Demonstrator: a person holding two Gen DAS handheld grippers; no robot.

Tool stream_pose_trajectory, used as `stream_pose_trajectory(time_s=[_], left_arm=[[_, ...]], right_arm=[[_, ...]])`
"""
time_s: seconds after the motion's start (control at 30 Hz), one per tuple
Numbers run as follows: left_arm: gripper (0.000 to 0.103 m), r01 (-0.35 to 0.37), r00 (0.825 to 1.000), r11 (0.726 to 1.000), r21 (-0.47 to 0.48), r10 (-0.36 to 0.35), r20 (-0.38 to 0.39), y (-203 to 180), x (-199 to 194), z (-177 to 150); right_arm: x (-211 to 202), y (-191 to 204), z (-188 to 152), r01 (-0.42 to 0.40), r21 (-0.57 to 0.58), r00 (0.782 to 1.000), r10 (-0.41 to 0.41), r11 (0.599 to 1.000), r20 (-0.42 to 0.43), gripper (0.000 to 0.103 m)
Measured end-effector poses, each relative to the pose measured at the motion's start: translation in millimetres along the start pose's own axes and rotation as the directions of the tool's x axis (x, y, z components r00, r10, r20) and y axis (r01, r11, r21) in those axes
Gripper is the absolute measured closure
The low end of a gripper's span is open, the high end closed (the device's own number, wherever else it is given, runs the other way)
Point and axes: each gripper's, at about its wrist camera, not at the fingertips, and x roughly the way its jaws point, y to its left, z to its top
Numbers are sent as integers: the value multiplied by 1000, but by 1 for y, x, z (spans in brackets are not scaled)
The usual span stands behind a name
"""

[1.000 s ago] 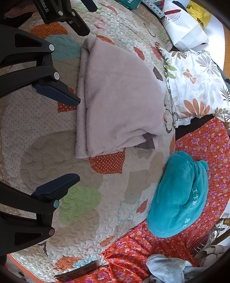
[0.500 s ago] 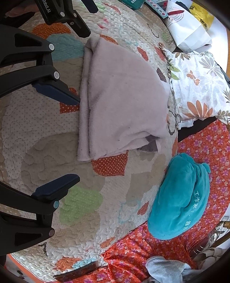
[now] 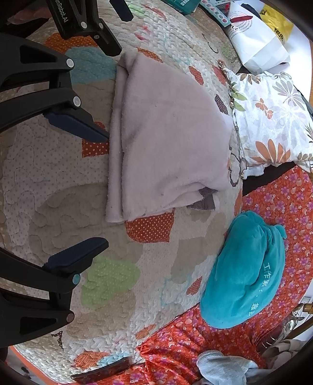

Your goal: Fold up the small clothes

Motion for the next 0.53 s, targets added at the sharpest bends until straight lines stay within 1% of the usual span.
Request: stream_pose_trajectory(time_s=[0.53], left_arm=[[0,16,1000,1000,-3,-16,-21,1,4,-1]], right_arm=[[3,1,-2,-7,-6,1000,7,1000,-11,18]])
